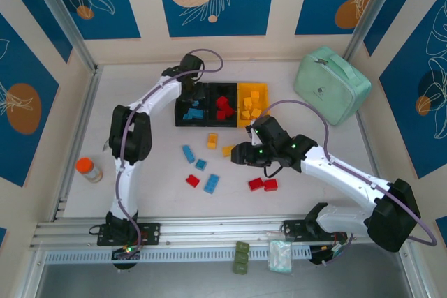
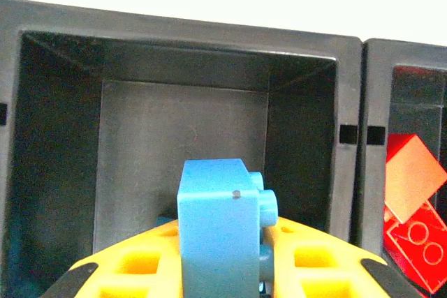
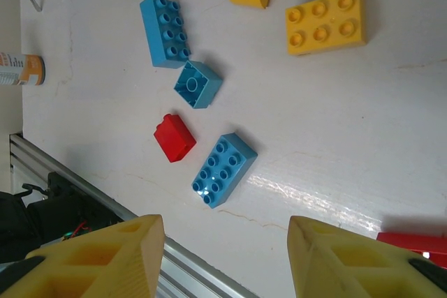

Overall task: Sort the legos into containers by color
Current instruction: Place the lego in the container, then pick up the lego from the bottom-center of the table.

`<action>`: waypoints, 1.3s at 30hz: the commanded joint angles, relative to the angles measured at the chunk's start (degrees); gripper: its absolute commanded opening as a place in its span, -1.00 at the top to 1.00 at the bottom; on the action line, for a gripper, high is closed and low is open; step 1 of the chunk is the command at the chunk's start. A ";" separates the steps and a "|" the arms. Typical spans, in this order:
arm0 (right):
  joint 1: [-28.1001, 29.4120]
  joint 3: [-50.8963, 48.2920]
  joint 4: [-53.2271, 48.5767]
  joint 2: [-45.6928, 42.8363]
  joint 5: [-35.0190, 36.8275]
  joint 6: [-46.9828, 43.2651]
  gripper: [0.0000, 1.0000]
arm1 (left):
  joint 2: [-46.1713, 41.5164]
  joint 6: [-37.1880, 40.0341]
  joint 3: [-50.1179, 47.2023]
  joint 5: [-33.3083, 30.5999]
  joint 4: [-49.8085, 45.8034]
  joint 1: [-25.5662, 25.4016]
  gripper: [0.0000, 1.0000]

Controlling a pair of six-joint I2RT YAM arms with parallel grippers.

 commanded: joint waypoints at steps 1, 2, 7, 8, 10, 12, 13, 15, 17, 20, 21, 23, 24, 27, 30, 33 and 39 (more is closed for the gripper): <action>-0.27 -0.44 -1.37 -1.24 0.86 0.73 -0.02 | 1.32 1.31 2.67 -0.92 -3.14 0.78 0.57; -0.27 -0.45 -1.47 -1.25 0.94 0.72 -0.02 | 1.29 1.40 2.81 -0.91 -3.13 0.76 0.53; -0.31 -0.51 -1.38 -1.12 0.97 0.71 -0.02 | 0.01 1.40 2.58 -0.38 -3.27 0.79 0.16; -0.26 -0.48 -1.38 -1.04 0.95 0.69 -0.02 | -0.42 1.40 2.40 -0.35 -3.21 0.79 0.15; -0.31 -0.50 -1.38 -1.08 0.95 0.80 -0.02 | -1.57 1.57 2.01 -0.10 -3.17 0.79 0.14; -0.21 -0.42 -1.35 -1.05 0.95 0.77 -0.02 | -2.85 1.67 1.57 0.28 -3.27 0.79 0.12; -0.27 -0.32 -1.40 -1.06 1.05 0.73 -0.02 | -3.87 1.80 0.97 0.42 -3.25 0.79 0.13; -0.30 -0.04 -1.88 -1.07 1.42 0.43 -0.02 | -6.30 1.88 -1.13 1.07 -2.55 0.58 0.13; -0.36 0.26 -2.63 -1.00 2.07 0.12 -0.02 | -9.40 1.77 -4.59 1.94 -1.12 0.52 0.13; -0.49 1.12 -4.02 -0.66 2.94 -0.64 -0.03 | -14.66 1.60 -11.38 3.28 1.55 0.13 0.11; -0.54 1.40 -4.53 -0.56 3.27 -0.86 -0.03 | -16.50 1.54 -13.88 3.71 2.36 0.02 0.10; -0.72 1.67 -5.38 -0.30 3.76 -1.17 -0.03 | -19.81 1.48 -18.47 4.67 3.75 -0.33 0.09; -0.80 1.91 -5.85 -0.10 3.91 -1.23 -0.04 | -21.38 1.48 -20.70 5.04 4.29 -0.48 0.08; -1.06 2.37 -7.22 0.14 4.62 -1.44 -0.04 | -25.81 1.88 -26.48 5.70 5.63 -1.08 0.06; -1.24 2.81 -8.99 0.15 5.83 -1.66 -0.04 | -29.50 1.93 -31.39 6.55 6.35 -1.49 0.04; -1.60 2.82 -10.52 -0.16 6.65 -1.35 -0.04 | -33.20 1.61 -36.14 8.17 7.74 -1.91 0.03; -1.99 2.29 -15.15 -0.81 9.87 -0.04 -0.05 | -38.93 2.10 -43.43 10.79 8.46 -4.22 -0.01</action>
